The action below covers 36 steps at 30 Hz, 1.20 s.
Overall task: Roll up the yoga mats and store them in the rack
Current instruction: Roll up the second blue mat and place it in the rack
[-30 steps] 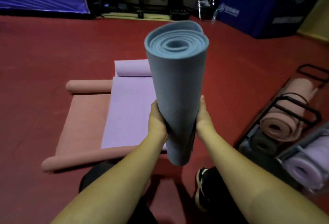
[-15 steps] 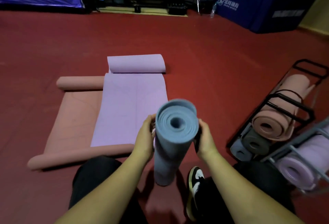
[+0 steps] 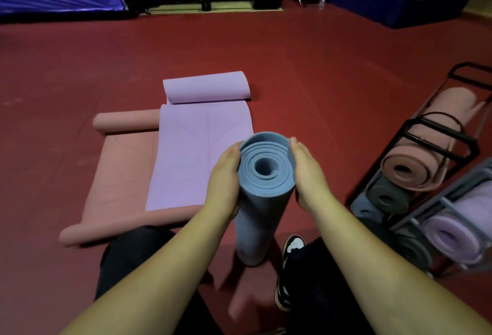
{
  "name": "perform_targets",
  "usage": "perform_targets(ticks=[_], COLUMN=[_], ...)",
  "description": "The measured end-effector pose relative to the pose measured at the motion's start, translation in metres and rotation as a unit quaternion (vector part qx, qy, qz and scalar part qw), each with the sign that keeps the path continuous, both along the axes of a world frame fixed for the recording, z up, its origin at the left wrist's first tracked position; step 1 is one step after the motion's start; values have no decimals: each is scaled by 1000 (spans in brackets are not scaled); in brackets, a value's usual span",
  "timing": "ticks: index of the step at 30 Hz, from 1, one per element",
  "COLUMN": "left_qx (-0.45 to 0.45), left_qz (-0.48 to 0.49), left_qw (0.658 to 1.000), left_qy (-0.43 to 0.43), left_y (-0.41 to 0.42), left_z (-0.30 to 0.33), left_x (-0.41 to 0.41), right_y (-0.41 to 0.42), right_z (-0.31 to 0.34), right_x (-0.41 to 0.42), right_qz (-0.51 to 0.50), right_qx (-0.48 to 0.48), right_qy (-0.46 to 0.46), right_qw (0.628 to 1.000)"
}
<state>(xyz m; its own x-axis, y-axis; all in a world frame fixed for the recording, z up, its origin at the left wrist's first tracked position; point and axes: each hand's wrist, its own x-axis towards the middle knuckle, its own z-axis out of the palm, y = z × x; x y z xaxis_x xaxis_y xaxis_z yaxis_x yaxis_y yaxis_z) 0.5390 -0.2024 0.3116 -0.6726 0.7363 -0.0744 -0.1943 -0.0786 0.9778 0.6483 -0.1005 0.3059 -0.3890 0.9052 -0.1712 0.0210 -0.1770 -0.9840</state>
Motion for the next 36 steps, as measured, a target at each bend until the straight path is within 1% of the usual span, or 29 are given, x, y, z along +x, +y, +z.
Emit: perform_targets(ticks=[2, 4, 6, 8, 9, 11, 12, 13, 14, 19, 22, 25, 27, 29, 31, 33, 36], left_qx=[-5, -48, -50, -68, -91, -140, -171, -196, -212, -241, -219, -189, -191, -228, -248, -250, -244], left_qz=[-12, -13, -8, 3, 8, -7, -25, -35, -39, -30, -4, 7, -14, -48, -74, -92, -102], left_qw=[1000, 995, 993, 994, 994, 989, 980, 969, 961, 951, 962, 969, 967, 954, 949, 948, 949], left_qy=[-23, -87, -104, -84, -56, 41, 103, 147, 170, 189, 165, 159, 168, 188, 178, 175, 172], left_y=[-4, -6, -4, 0, 2, 3, 3, 4, 5, 11, 20, 37, 46, 46, 54, 67, 89], left_z=[-12, -23, -26, -23, -20, -16, -15, -14, -13, -11, -5, 5, 3, -6, -10, -9, -3], left_x=[0, 4, 1, -3, -4, -2, 1, 3, 3, 1, 1, 1, 5, 8, 11, 14, 24], right_y=[-6, -16, -16, -8, -6, -4, -5, -6, -6, -7, -6, 10, 21, 25, 32, 46, 68], right_z=[-11, -29, -29, -24, -21, -20, -21, -24, -27, -32, -30, -20, -23, -34, -41, -42, -44], right_x=[6, 9, 7, 5, 5, 4, 4, 4, 5, 13, 12, 16, 24, 30, 37, 43, 58], right_qz=[26, 33, 25, 11, 1, -3, -1, -3, -4, 23, 41, 62, 75, 86, 77, 73, 106], right_qx=[-4, -53, -83, -111, -121, -124, -127, -126, -118, -83, -48, 8, 20, 23, 24, 17, -8], right_qy=[8, -3, -12, -3, 5, 19, 27, 36, 42, 51, 81, 79, 57, 13, -19, -33, -26], right_qw=[1000, 998, 996, 994, 993, 992, 991, 991, 992, 995, 995, 995, 995, 996, 997, 997, 994])
